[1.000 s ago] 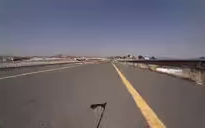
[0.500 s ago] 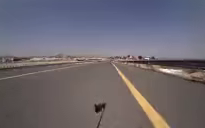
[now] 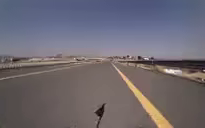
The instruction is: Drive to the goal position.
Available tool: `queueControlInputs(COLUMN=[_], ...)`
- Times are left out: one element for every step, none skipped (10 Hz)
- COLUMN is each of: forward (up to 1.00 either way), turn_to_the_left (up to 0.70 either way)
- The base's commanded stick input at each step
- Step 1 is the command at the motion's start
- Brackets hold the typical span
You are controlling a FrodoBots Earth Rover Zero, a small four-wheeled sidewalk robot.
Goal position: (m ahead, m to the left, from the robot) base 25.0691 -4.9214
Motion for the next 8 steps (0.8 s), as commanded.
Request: queueControlInputs(forward=[1.00,1.00,1.00,1.00,1.00,1.00,1.00,1.00], turn_to_the_left=[-0.01,-0.01,-0.08,-0.40,-0.23,-0.06,-0.01,-0.01])
